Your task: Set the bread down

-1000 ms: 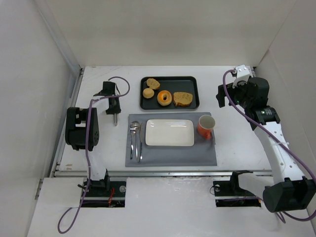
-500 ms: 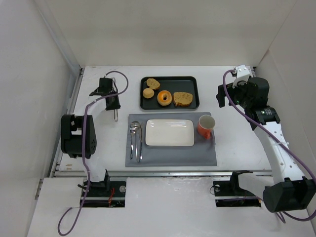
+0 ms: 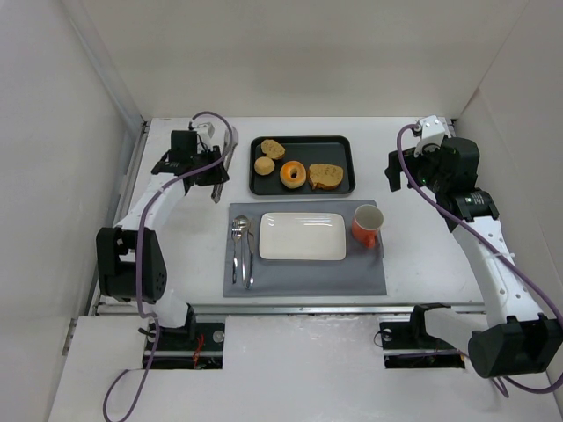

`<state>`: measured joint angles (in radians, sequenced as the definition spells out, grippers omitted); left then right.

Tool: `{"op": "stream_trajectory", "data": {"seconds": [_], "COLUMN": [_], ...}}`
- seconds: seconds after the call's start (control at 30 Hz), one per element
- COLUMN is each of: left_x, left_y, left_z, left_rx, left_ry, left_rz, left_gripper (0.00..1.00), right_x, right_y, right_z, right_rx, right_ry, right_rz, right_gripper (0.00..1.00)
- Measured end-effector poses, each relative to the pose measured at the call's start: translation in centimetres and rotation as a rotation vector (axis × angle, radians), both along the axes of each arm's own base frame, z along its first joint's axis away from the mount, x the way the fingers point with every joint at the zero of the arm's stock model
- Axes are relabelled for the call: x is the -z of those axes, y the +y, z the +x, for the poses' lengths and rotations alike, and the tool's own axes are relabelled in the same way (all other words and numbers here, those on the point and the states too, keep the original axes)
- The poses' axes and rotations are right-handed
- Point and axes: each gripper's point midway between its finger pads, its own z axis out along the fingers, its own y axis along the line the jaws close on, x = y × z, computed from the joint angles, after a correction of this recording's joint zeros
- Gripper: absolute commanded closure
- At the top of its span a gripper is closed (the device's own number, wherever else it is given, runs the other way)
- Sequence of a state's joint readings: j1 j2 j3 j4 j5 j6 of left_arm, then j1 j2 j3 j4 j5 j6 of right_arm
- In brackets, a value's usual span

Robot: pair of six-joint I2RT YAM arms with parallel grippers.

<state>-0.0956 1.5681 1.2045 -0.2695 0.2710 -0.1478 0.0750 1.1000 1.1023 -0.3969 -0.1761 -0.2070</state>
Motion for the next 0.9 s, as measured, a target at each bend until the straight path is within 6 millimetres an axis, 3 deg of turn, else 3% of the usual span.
{"op": "stream_trajectory", "data": {"seconds": [0.27, 0.33, 0.63, 0.9], "left_x": [-1.3, -1.5, -1.3, -2.9], "left_y": [-3.1, -3.4, -4.6, -6.8], "left_z": [-0.7, -0.8, -0.9, 0.4], "left_rx": [0.121, 0.134, 0.171, 0.219], "left_ry": [-0.001, -0.002, 0.017, 0.006], "left_rz": [-0.085, -0.093, -0.108, -0.101], "left_gripper": [0.64, 0.68, 0.68, 0.68], "right_x": [0.0, 0.0, 0.0, 0.0], "right_y": [0.0, 0.0, -0.1, -0.1], "right_z": [0.0, 0.0, 0.0, 0.0], "right_rx": [0.000, 0.000, 0.006, 0.007], "right_ry": [0.000, 0.000, 0.000, 0.000], "right_rz": [0.000, 0.000, -0.002, -0.003], "right_gripper": [0.00, 0.00, 0.00, 0.00]}}
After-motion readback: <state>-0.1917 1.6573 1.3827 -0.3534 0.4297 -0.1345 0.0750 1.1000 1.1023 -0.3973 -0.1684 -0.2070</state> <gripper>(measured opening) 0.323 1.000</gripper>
